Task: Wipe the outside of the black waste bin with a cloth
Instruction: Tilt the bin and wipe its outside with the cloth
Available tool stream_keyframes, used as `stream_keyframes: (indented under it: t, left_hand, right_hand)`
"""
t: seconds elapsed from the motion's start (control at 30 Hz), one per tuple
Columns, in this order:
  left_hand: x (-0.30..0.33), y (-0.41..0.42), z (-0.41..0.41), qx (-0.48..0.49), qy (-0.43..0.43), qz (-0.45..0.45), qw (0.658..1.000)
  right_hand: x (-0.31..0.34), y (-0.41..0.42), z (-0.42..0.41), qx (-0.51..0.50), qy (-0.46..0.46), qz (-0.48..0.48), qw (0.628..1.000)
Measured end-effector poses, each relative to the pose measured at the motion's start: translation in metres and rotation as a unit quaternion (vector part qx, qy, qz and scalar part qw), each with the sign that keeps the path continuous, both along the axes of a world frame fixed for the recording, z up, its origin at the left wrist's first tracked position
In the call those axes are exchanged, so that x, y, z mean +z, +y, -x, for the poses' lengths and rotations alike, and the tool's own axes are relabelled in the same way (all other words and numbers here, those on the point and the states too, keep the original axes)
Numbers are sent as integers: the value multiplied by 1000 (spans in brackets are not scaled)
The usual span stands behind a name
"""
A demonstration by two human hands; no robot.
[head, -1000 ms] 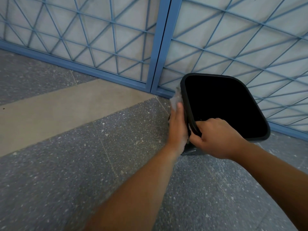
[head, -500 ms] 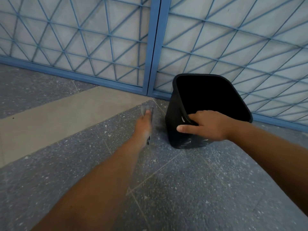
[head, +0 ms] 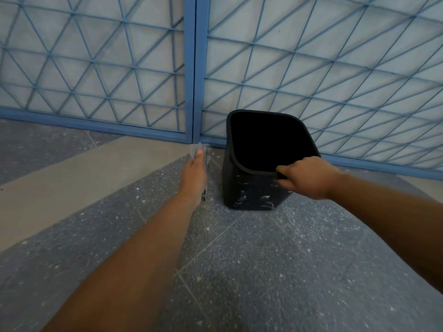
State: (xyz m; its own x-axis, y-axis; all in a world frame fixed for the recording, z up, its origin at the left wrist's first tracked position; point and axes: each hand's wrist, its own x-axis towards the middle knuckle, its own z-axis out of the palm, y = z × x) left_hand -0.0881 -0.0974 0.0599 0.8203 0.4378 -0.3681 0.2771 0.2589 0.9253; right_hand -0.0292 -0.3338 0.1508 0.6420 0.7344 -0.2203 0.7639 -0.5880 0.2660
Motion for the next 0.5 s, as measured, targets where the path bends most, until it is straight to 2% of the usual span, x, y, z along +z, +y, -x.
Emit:
stream_keyframes:
  t: [0.17,0.37,0.5]
  left_hand:
    - [-1,-1,-1,3,-12,9,1000]
    - [-3,-7,4,-9,-34,2,999]
    - [4,-8,7,1,-34,-1,999]
  right_hand:
    - [2,23,5,-16,-29,-17,999]
    - [-1,56,-3,-139,47,-94,985]
    - [-6,86,-13,-185,71,-147,969]
